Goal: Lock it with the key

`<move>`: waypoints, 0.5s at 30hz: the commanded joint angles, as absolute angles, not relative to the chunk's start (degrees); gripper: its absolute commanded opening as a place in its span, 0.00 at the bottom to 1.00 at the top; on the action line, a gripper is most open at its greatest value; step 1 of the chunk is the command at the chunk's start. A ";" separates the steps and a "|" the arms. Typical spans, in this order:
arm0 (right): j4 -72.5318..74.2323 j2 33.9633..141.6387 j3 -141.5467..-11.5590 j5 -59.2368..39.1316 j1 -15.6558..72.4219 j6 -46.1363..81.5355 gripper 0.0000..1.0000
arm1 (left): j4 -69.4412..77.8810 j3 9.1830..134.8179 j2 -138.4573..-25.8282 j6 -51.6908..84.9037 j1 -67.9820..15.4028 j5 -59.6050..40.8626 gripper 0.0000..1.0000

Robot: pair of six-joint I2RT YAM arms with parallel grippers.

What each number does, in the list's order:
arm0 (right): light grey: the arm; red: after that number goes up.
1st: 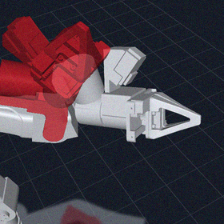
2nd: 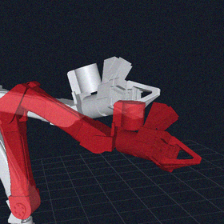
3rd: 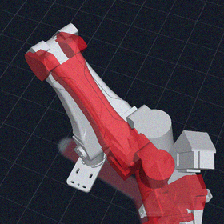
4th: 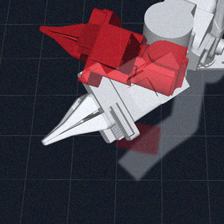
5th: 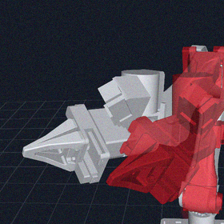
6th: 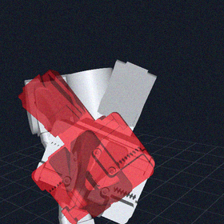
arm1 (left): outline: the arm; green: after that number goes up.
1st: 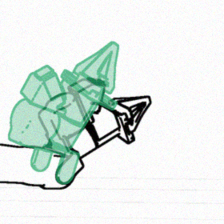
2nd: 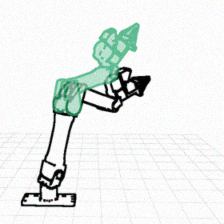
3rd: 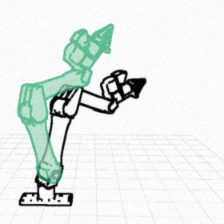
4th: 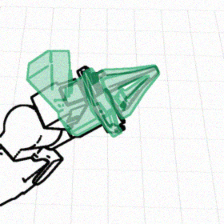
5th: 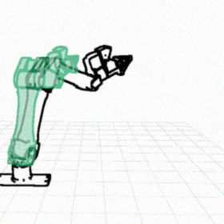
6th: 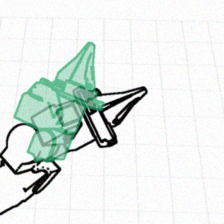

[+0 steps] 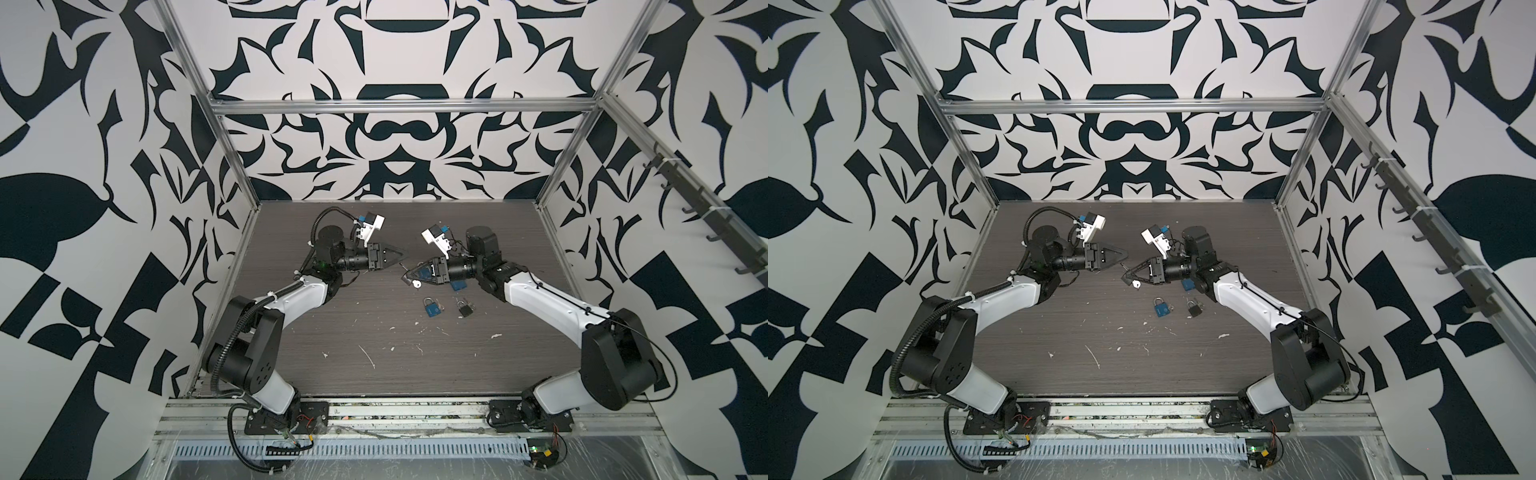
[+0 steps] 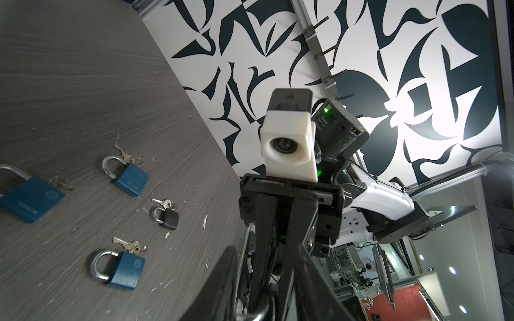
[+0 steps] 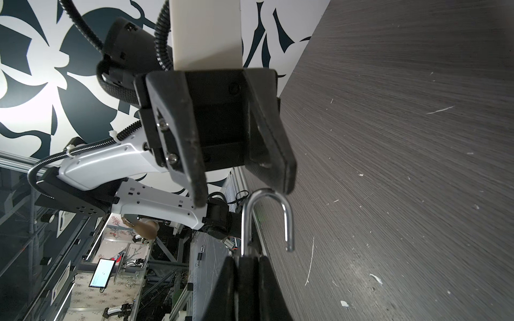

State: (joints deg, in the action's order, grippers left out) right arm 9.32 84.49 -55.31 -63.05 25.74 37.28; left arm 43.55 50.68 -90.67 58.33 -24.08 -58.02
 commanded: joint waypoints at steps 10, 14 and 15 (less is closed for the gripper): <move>11.87 84.16 -57.90 -64.08 25.84 37.35 0.00 | 32.12 50.74 -85.41 50.53 -24.16 -60.15 0.34; 11.72 83.94 -57.85 -63.96 25.84 37.44 0.00 | 31.67 50.37 -85.00 50.13 -24.17 -60.14 0.30; 11.60 83.85 -57.91 -63.97 25.84 37.42 0.00 | 31.42 50.25 -84.96 49.87 -24.17 -60.09 0.29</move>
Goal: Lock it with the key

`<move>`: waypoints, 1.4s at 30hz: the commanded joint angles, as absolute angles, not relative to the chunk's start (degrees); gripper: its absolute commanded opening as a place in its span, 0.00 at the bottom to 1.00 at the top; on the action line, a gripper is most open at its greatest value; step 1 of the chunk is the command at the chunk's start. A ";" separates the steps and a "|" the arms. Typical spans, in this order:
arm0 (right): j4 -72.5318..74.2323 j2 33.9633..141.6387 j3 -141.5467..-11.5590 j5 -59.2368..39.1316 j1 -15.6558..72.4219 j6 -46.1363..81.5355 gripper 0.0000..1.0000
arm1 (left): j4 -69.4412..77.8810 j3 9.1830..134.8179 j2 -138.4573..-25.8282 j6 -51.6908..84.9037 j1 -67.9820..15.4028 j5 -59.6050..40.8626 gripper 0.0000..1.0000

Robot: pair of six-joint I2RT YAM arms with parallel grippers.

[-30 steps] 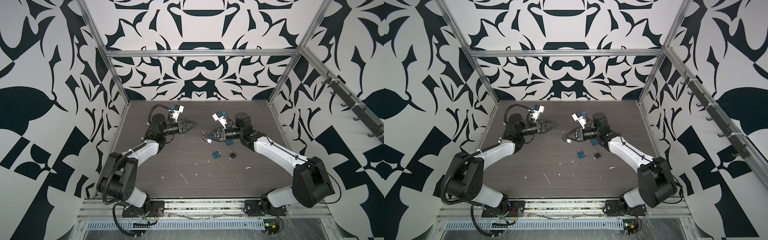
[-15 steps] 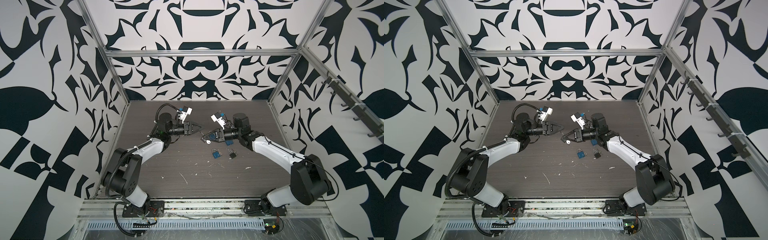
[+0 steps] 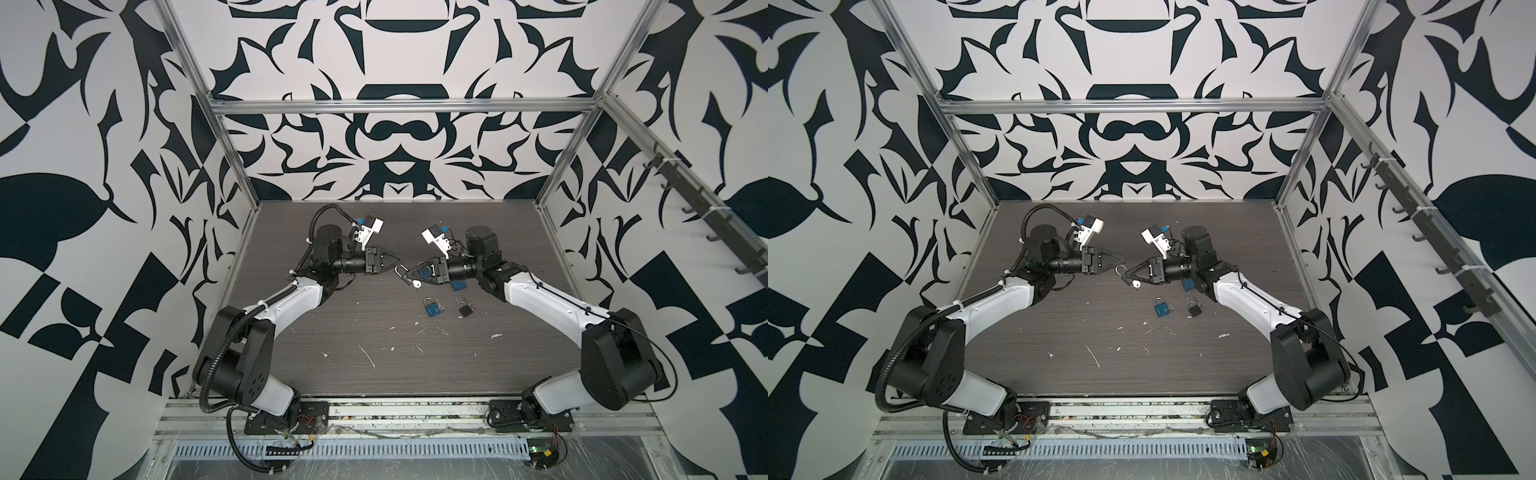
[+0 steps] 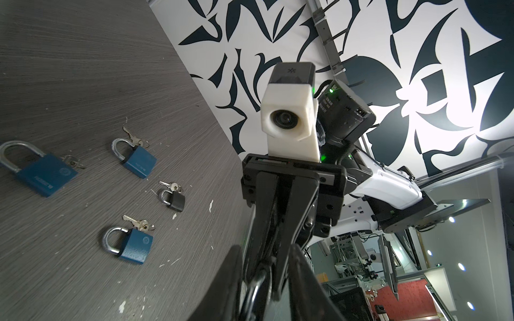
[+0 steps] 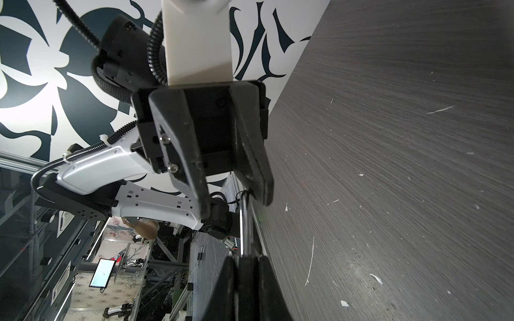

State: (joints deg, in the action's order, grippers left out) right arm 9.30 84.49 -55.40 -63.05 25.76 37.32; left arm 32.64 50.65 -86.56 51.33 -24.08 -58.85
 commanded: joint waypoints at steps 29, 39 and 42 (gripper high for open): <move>11.51 83.63 -58.45 -64.24 25.84 37.93 0.00 | 23.20 49.48 -82.84 44.38 -23.20 -58.67 0.15; 23.39 83.19 -56.68 -66.88 25.75 48.00 0.00 | 22.68 49.05 -82.97 43.68 -22.94 -58.54 0.00; 27.22 83.18 -56.22 -67.36 25.75 51.67 0.00 | 23.14 48.87 -83.02 43.68 -22.93 -58.52 0.00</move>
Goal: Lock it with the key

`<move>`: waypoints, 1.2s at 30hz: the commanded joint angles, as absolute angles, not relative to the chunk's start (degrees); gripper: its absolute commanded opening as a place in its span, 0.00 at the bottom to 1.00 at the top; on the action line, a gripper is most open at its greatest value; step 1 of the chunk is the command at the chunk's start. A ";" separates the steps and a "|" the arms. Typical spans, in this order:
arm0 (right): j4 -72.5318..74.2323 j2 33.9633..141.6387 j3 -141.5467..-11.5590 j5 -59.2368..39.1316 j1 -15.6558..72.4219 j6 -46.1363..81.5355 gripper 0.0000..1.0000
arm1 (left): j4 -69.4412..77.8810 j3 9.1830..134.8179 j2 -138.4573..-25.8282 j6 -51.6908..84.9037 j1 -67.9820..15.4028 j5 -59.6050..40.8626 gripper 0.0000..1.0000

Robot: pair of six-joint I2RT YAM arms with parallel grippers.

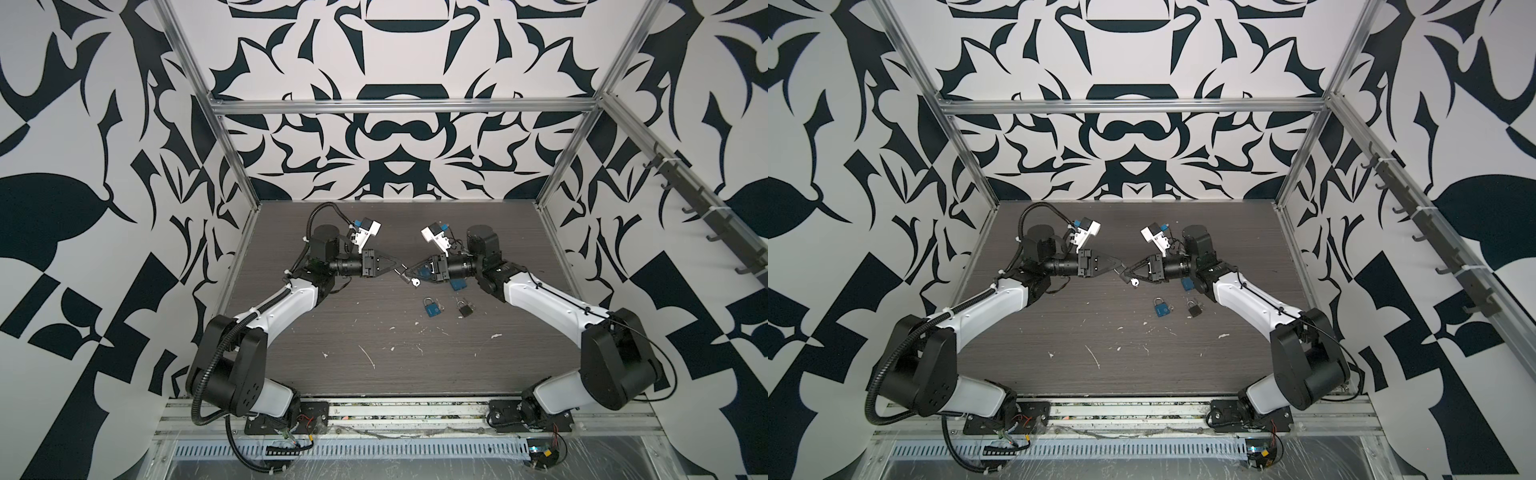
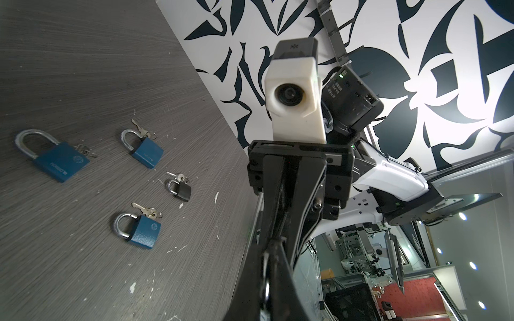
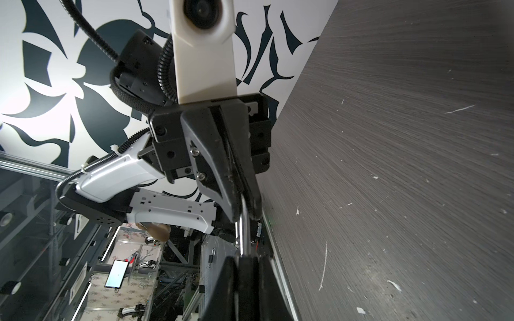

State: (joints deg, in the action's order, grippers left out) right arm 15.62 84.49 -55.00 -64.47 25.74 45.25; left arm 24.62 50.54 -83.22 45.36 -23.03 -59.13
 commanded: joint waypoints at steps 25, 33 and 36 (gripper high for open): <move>37.18 83.74 -53.71 -61.90 25.96 58.65 0.00 | 25.79 46.46 -82.77 47.43 -27.35 -57.27 0.00; 41.16 84.48 -53.36 -60.59 25.93 61.81 0.00 | 29.50 44.78 -83.56 50.21 -28.96 -57.25 0.00; 41.48 84.55 -53.26 -59.49 25.93 62.22 0.00 | 29.77 44.46 -83.41 50.59 -29.52 -57.27 0.00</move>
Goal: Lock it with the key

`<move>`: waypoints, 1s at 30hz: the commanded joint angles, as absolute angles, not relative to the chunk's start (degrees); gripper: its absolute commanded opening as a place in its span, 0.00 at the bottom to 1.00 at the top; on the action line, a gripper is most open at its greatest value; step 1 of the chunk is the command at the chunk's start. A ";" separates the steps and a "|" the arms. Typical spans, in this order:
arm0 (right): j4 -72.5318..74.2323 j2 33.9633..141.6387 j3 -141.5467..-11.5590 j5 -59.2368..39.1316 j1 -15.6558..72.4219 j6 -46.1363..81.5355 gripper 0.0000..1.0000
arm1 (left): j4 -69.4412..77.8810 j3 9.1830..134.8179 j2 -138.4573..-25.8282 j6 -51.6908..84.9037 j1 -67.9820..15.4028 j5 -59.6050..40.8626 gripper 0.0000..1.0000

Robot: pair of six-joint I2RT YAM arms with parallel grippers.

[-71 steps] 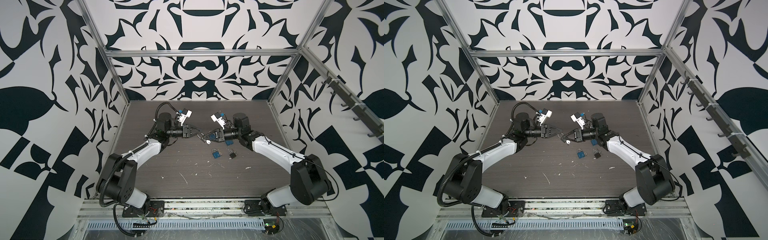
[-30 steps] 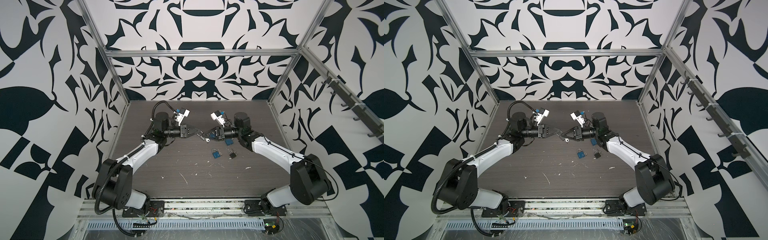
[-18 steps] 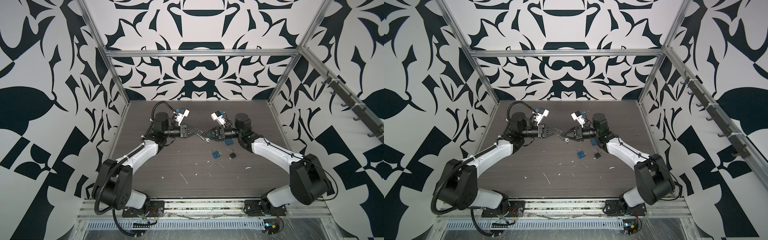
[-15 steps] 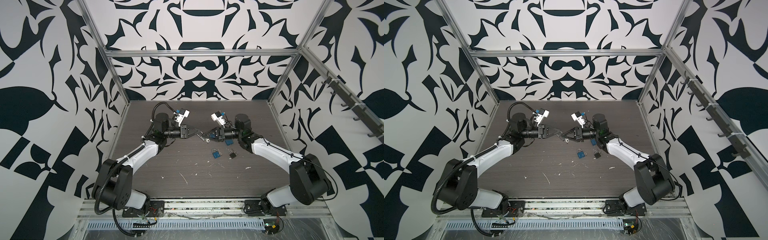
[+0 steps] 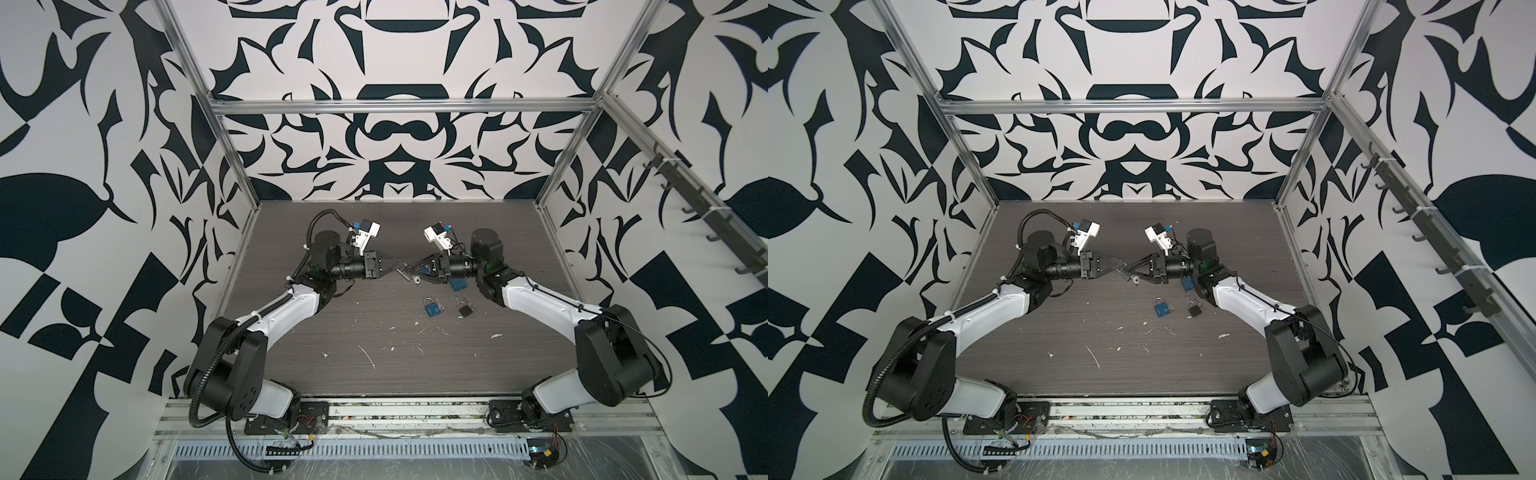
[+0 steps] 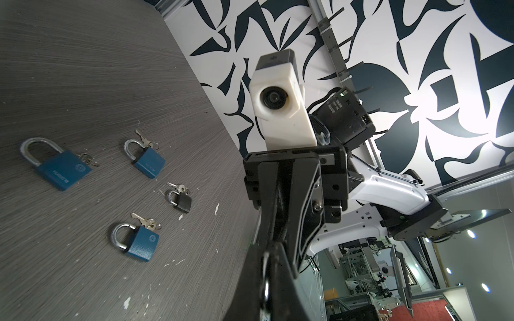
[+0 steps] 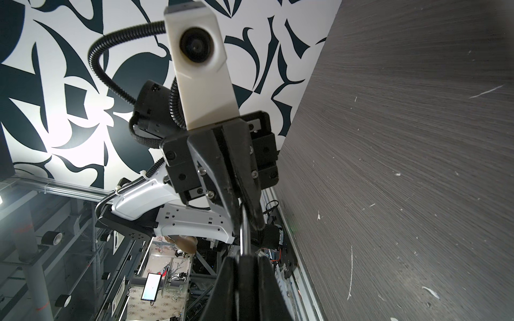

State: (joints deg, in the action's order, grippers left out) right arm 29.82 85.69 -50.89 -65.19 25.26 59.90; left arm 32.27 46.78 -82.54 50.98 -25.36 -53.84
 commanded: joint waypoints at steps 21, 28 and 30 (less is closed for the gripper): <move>35.57 85.03 -55.02 -53.68 25.92 56.09 0.00 | 36.04 38.90 -81.91 56.73 -36.45 -54.24 0.00; 34.41 84.84 -55.37 -53.14 25.93 54.71 0.00 | 38.29 37.99 -81.83 58.20 -37.29 -53.67 0.00; 32.90 84.60 -55.41 -53.57 25.94 53.51 0.00 | 38.47 38.20 -81.50 58.20 -36.84 -53.52 0.00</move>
